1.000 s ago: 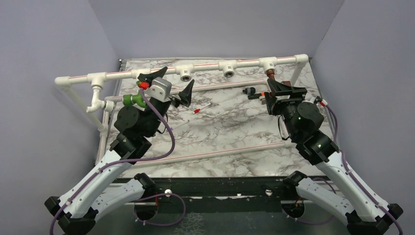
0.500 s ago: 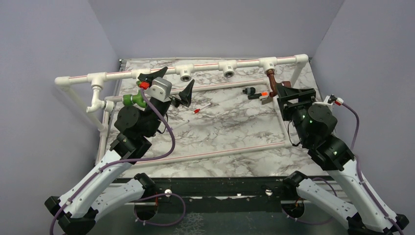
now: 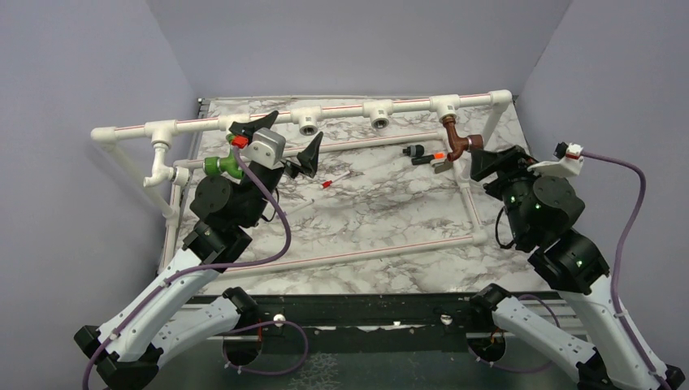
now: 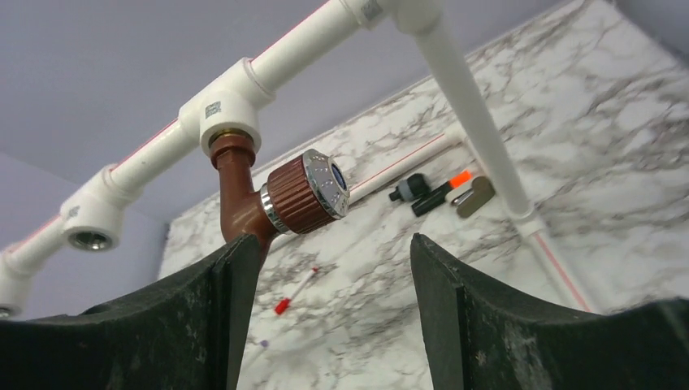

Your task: Install the water faucets

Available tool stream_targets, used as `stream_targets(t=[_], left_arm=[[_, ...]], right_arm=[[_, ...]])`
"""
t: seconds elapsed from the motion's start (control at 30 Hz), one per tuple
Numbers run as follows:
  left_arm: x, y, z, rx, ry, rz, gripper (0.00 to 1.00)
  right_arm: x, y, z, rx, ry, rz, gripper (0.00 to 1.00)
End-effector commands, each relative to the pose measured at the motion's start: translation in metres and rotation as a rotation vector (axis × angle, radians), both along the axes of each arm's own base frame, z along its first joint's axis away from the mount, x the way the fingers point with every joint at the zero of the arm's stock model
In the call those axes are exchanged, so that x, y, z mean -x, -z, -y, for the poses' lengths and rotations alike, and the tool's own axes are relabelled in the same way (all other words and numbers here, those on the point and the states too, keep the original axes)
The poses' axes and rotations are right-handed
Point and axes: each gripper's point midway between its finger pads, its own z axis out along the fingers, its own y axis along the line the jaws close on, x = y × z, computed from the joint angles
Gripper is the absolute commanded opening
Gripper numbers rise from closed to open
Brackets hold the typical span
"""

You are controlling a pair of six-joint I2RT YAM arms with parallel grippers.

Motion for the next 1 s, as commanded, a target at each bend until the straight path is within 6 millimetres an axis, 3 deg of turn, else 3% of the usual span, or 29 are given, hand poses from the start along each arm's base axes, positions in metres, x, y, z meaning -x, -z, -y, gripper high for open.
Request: stream_targets(t=[0.0,0.13,0.27,0.43,0.53,0.97], left_arm=[[-0.002,-0.002,-0.001,0.014,-0.015,0.010,0.99],[-0.003,0.000,0.000,0.008,-0.014,0.005,0.99],[-0.003,-0.001,0.000,0.008,-0.016,0.006,0.99],[-0.002,-0.001,-0.001,0.010,-0.015,0.008,0.99],[-0.002,-0.001,0.000,0.011,-0.012,0.008,0.99],[-0.002,-0.002,-0.001,0.011,-0.012,0.009,0.99]], right_arm=[[0.007,-0.038,0.014,0.395,-0.054,0.146,0.73],[0.009,-0.060,0.012,0.666,-0.113,0.257,0.76],[0.011,-0.067,-0.008,0.993,-0.261,0.357,0.79],[0.021,-0.038,-0.042,1.431,-0.565,0.445,0.82],[0.024,-0.028,-0.049,1.577,-0.652,0.477,0.83],[-0.011,-0.016,-0.031,2.045,-0.498,0.425,0.86]])
